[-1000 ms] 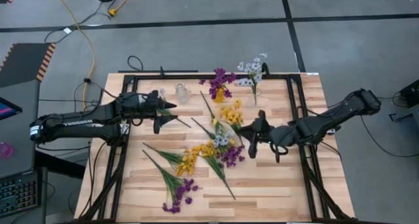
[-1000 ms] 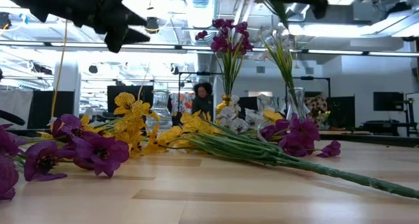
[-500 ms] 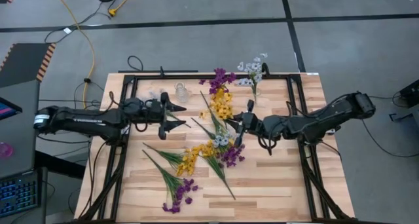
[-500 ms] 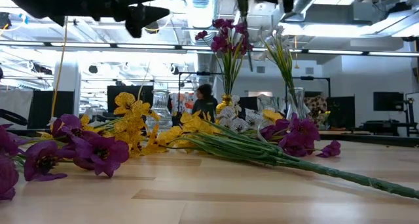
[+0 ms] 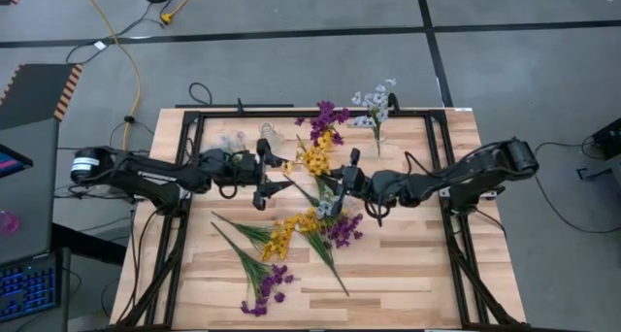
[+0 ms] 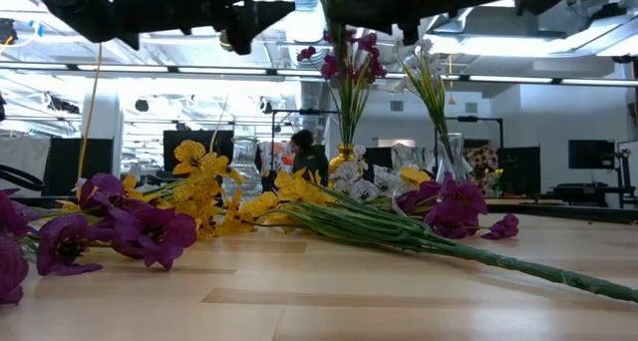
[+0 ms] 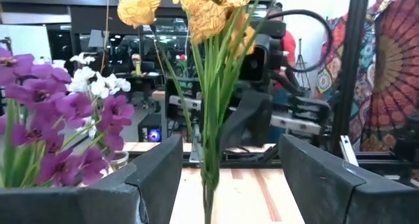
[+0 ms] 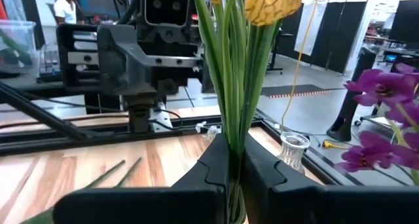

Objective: Sort flowers into vase by color
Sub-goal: Put the right yellow flowers into the left transparent vase

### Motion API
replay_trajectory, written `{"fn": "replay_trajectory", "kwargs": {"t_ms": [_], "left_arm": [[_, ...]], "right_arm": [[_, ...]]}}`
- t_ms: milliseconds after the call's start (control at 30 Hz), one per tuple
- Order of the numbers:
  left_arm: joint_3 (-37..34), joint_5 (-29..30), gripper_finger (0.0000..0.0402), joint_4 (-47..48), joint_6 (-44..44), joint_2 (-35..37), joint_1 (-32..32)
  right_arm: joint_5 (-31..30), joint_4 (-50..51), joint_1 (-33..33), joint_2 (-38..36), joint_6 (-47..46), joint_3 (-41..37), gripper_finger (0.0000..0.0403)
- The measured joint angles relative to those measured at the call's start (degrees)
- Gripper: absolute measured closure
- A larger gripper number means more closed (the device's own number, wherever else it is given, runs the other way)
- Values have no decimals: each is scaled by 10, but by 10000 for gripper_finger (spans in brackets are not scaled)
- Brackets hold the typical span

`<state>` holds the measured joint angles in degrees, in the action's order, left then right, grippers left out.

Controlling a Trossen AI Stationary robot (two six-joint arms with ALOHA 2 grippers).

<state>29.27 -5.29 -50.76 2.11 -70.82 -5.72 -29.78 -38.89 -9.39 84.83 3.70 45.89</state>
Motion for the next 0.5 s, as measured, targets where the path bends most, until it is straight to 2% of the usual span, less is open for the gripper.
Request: {"fn": "replay_trajectory", "kwargs": {"t_ms": [167, 500], "left_arm": [[33, 32, 162, 2, 5, -45, 0], [99, 30, 162, 2, -7, -122, 17]], "right_arm": [[0, -45, 2, 27, 0, 0, 357], [-1, -85, 3, 54, 26, 2, 357]]}}
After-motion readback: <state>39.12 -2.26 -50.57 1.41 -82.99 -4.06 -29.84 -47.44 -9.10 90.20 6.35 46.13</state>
